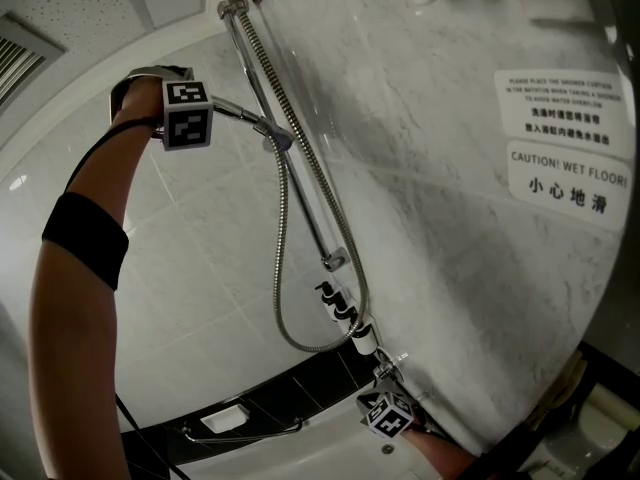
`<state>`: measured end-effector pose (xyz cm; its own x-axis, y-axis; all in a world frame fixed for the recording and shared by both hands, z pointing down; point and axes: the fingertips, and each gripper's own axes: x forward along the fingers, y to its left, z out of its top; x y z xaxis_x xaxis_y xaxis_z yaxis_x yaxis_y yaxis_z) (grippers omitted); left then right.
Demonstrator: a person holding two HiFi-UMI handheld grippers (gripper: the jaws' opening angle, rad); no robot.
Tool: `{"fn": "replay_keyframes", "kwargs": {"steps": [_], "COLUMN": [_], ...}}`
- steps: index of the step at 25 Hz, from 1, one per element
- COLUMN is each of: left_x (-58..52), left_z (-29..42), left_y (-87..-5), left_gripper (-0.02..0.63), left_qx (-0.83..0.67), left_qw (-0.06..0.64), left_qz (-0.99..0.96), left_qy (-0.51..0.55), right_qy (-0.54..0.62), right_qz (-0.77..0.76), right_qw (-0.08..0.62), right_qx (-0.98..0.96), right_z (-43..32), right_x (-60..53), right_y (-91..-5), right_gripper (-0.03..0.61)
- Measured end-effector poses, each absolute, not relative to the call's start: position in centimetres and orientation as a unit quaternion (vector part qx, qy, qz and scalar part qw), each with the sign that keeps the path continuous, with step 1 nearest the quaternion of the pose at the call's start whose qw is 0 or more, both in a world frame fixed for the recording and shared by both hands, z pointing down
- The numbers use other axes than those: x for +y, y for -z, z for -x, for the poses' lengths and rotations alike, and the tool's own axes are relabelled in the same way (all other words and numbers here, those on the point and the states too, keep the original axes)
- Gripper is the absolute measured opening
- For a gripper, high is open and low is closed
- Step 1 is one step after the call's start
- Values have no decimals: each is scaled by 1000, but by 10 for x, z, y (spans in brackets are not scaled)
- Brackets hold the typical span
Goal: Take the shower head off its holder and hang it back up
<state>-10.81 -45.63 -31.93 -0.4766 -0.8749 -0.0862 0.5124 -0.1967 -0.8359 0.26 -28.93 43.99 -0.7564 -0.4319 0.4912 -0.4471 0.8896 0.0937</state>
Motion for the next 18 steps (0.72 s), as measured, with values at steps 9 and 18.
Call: {"fn": "replay_keyframes", "kwargs": {"steps": [9,18], "left_x": [-457,-461], "left_z": [102,79], "left_y": [317,313], "left_gripper": [52,52], "left_qx": [418,395], "left_qw": [494,529], "left_qz": [192,151], "left_qy": [738,736], "right_qy": [-21,-22], "right_qz": [-238,-223], "right_qw": [259,259], "right_qx": [-936,-940], "right_z": [-9,3], "right_x": [-296,-288], "right_y": [-446,-453], "right_gripper": [20,20]}}
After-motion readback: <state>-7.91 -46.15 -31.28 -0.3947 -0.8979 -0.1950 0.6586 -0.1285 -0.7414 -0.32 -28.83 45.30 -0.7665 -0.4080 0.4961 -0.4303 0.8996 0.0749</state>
